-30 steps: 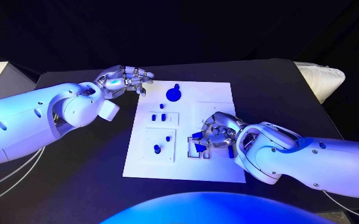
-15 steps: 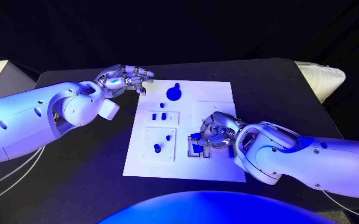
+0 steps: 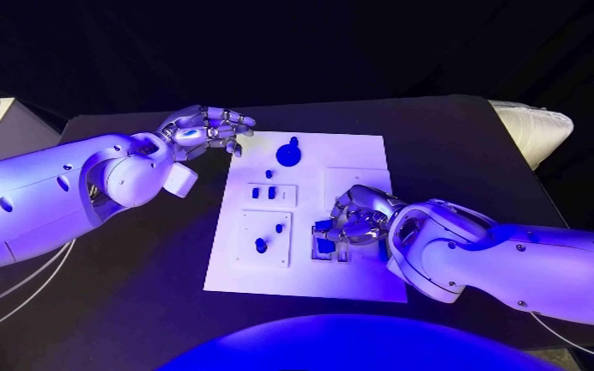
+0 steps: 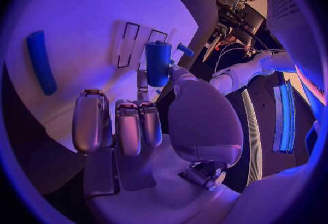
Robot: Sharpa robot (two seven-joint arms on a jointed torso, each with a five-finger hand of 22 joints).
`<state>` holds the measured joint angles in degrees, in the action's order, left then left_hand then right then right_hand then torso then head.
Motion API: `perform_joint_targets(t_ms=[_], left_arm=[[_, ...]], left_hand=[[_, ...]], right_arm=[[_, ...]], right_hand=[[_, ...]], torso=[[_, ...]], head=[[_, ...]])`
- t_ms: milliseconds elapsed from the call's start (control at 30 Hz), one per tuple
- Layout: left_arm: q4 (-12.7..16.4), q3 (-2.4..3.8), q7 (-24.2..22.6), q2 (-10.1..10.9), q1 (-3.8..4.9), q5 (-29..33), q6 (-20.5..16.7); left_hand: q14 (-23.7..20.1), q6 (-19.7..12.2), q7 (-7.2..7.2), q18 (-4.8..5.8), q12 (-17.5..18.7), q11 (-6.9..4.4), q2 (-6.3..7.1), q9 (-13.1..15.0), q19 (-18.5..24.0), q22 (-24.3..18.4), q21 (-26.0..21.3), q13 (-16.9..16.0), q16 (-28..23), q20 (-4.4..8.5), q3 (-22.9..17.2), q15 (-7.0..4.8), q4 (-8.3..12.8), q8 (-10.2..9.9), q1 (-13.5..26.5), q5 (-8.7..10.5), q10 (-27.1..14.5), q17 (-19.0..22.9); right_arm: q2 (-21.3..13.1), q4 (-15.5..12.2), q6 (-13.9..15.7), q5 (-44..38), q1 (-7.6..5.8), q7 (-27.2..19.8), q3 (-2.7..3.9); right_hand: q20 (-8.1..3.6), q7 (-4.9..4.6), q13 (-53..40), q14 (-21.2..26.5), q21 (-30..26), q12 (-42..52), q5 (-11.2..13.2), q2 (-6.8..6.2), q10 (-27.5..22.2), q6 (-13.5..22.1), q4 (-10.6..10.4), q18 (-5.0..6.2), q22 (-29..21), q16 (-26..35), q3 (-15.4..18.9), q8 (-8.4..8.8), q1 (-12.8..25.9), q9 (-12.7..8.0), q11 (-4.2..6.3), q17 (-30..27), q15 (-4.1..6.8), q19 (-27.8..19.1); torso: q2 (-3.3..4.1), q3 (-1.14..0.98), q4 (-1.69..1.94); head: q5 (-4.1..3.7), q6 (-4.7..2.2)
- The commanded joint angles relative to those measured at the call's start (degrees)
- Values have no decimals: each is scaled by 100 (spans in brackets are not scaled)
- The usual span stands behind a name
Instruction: Assemble the parts on the task board
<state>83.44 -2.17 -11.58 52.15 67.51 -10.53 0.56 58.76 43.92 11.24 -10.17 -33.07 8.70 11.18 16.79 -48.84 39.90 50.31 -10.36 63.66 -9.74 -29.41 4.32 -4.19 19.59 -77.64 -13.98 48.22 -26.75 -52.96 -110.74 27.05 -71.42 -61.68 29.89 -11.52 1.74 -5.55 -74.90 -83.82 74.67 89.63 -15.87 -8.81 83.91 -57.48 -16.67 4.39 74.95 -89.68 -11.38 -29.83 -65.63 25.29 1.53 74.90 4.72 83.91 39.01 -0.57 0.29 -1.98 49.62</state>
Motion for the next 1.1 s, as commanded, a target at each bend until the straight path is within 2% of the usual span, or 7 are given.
perform_joint_targets(t_ms=[33, 500, 900, 1100], left_arm=[[1, 1, -23, -9, -1, -22, 124], [-3, 0, -11, -3, -1, -22, 129], [-9, -1, -7, -8, -1, -23, 137], [-13, -1, -1, -13, -2, -24, 141]], left_hand=[[-18, -39, 152, -30, -25, 6, -35, -2, -5, -7, -23, -5, 24, -20, 17, 12, -18, 35, -8, 12, -49, -9], [-18, -39, 152, -30, -25, 6, -35, -2, -5, -7, -23, -5, 24, -20, 17, 12, -18, 35, -8, 12, -49, -9], [-18, -39, 152, -30, -25, 6, -35, -2, -5, -7, -23, -5, 24, -20, 17, 12, -18, 35, -8, 12, -49, -9], [-18, -39, 152, -30, -25, 6, -35, -2, -5, -7, -23, -5, 24, -20, 17, 12, -18, 35, -8, 12, -49, -9]], right_arm=[[19, 0, -332, 67, 21, 82, -20], [4, -20, -350, 69, 22, 86, -21], [-34, -88, 98, 152, 23, -146, -20], [-66, -158, 192, 361, 21, -222, -16]], right_hand=[[-47, 350, -1510, -618, 11, 37, 14, 10, 609, -382, -9, -110, 591, -32, -37, -19, 48, -9, 32, 1510, 40, 31], [-48, 351, -1510, -618, 14, 37, 37, 13, 609, -382, -10, -111, 595, -32, -37, -25, 78, -10, 31, 1510, 40, 32], [-49, 359, -1510, -618, 31, 37, 12, 30, 609, -377, 5, -115, 608, -32, -72, -33, 66, -10, 37, 1510, 42, 40], [-50, 360, -1510, -618, 35, 37, -6, 32, 609, -374, 7, -116, 612, -32, -84, -35, 59, -10, 39, 1510, 44, 42]], torso=[[-3, -3, -2], [-1, -8, -6], [-1, -10, -5], [-2, -8, -5]], head=[[5, 11], [19, 31], [22, 20], [25, 17]])
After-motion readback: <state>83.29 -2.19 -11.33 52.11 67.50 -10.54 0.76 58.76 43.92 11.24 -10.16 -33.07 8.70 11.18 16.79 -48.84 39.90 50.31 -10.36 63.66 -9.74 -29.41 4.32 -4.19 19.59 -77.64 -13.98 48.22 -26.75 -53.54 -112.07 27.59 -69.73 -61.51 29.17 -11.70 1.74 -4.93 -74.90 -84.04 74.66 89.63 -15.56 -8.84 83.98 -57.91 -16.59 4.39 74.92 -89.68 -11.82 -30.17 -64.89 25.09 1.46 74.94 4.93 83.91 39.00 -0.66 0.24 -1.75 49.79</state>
